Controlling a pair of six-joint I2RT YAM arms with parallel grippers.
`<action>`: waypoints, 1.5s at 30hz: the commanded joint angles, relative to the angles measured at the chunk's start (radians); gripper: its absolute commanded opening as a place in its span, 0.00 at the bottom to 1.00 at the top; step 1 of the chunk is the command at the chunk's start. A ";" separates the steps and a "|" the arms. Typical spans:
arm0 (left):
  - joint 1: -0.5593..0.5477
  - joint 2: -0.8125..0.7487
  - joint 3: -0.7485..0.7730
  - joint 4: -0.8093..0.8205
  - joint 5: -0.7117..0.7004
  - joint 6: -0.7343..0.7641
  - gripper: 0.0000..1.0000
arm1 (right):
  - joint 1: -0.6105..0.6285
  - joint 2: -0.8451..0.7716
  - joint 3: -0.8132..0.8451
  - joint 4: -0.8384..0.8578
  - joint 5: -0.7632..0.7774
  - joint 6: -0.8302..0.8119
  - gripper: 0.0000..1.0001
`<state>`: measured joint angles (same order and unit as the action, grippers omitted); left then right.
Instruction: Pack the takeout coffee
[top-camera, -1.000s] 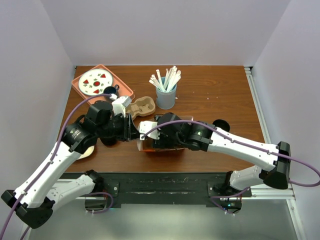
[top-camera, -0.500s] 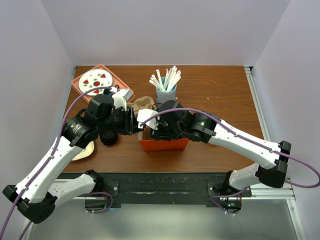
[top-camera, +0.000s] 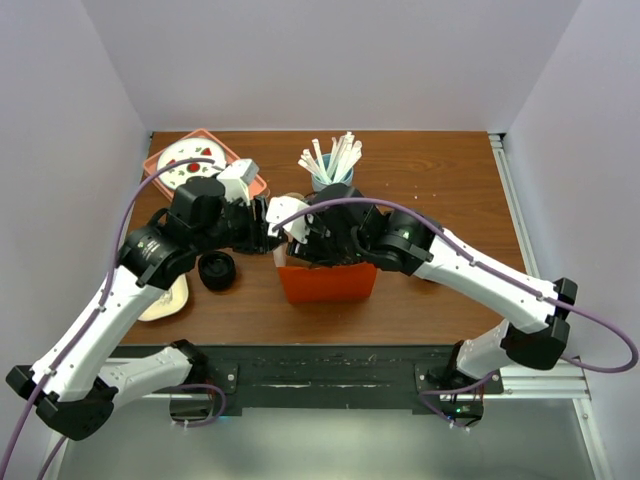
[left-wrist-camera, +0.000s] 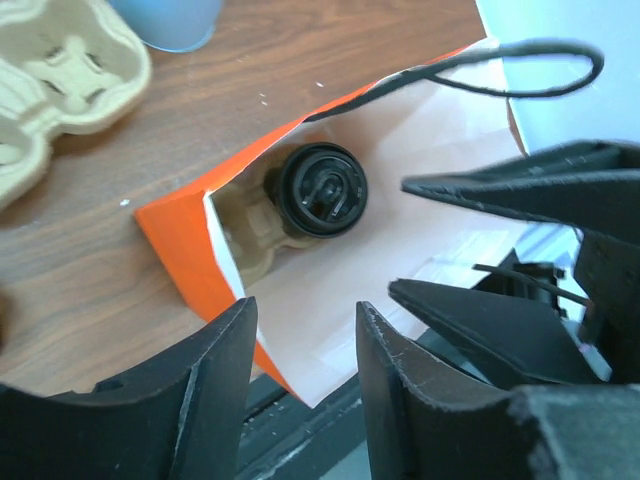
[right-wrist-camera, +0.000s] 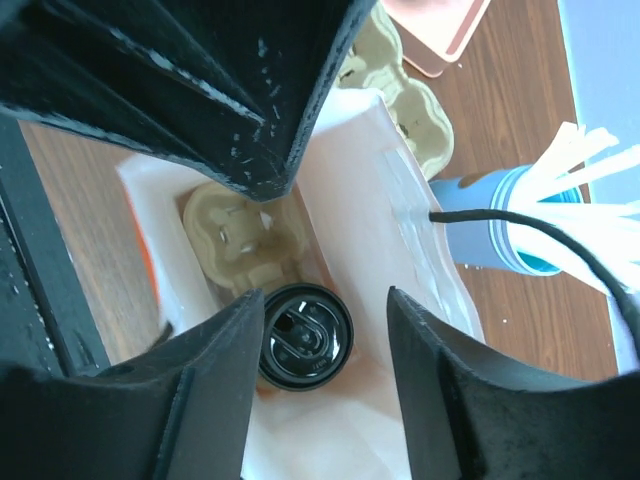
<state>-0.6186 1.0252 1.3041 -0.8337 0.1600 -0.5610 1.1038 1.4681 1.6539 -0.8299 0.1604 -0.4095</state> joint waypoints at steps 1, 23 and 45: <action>-0.003 -0.016 0.037 0.002 -0.092 0.024 0.50 | -0.004 0.018 0.081 -0.034 -0.045 0.043 0.52; -0.004 -0.146 0.086 -0.027 -0.148 0.029 1.00 | -0.028 0.153 0.429 0.253 0.126 0.362 0.57; -0.004 -0.289 0.024 -0.107 -0.238 -0.023 1.00 | -0.357 0.451 0.607 0.169 0.136 0.402 0.68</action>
<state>-0.6186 0.7475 1.3525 -0.9485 -0.0456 -0.5613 0.8112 1.8851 2.1857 -0.5919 0.3218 -0.0242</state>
